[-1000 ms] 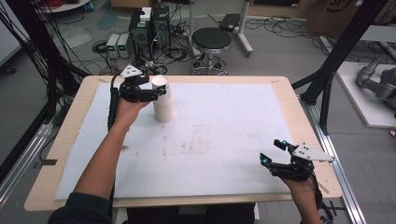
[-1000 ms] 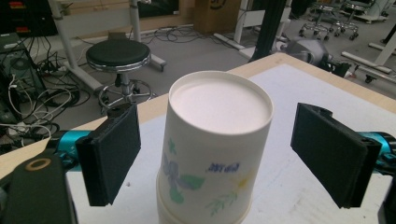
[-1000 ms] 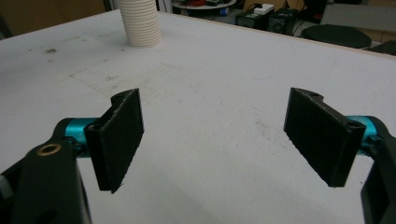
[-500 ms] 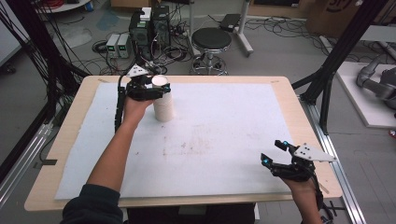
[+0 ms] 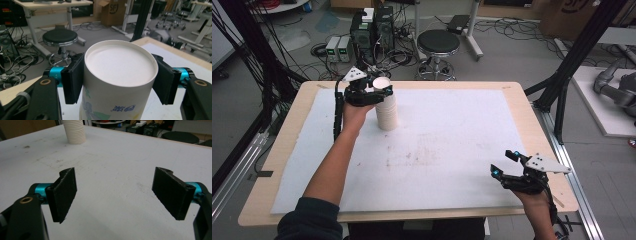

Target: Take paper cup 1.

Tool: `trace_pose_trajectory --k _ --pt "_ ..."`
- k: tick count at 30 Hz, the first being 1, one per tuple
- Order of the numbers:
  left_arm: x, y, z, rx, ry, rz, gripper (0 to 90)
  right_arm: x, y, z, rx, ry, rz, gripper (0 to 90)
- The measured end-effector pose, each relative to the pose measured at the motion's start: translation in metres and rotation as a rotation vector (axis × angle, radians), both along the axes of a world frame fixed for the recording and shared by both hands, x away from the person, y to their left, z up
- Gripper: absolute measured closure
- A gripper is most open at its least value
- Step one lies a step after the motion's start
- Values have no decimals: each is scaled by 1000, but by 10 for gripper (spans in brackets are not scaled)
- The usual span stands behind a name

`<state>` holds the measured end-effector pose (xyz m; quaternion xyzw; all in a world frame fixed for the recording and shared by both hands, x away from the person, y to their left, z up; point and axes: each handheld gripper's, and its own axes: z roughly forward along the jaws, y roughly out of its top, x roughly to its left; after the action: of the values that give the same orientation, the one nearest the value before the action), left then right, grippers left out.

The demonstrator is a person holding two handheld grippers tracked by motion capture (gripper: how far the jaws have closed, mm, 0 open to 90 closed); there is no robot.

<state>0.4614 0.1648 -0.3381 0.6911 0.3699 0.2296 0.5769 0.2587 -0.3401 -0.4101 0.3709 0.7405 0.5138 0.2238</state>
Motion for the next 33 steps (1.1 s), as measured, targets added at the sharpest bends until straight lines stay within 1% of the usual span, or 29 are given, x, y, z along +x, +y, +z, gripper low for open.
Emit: trace_pose_trajectory --k 2,4,5,9,11,12,13,16,17,20,23,25,27,28,29,30,33 --pt "-2 2 3 -3 -18 6 337 0 0 0 -1 1 0 205" --pt "-3 4 8 -17 -17 5 338 0 0 0 -4 -1 3 205" --pt "-3 4 10 -22 -24 5 339 0 1 0 -4 0 4 205" --pt "-7 5 27 -30 -66 7 342 0 1 0 -4 0 5 205" --pt "-10 6 33 -46 -94 17 344 0 2 0 -3 1 6 205" --pt "-12 8 37 -61 -94 17 344 0 2 0 -3 1 5 205" --pt "-14 10 41 -67 -104 22 344 0 2 0 -5 -1 8 205" --pt "-21 15 50 -91 -134 26 347 0 3 1 -4 -2 9 205" --pt "-24 17 53 -92 -141 30 347 0 3 1 -3 -2 8 205" --pt "-34 23 61 -106 -175 53 349 0 5 1 -3 -2 13 205" --pt "-44 29 69 -113 -206 60 352 0 7 2 -8 -6 18 205" --pt "-52 34 74 -108 -230 67 354 0 9 2 -9 -3 22 205" --pt "-58 39 78 -124 -242 59 355 1 11 2 -8 -2 24 205" --pt "-64 42 79 -122 -250 55 356 0 12 2 -8 -1 27 205" --pt "-64 42 79 -122 -250 55 357 0 12 2 -8 -1 27 205" --pt "-68 43 78 -123 -253 50 357 0 12 3 -9 -2 29 205" --pt "-81 46 72 -110 -245 29 359 1 13 3 -10 -4 33 205"
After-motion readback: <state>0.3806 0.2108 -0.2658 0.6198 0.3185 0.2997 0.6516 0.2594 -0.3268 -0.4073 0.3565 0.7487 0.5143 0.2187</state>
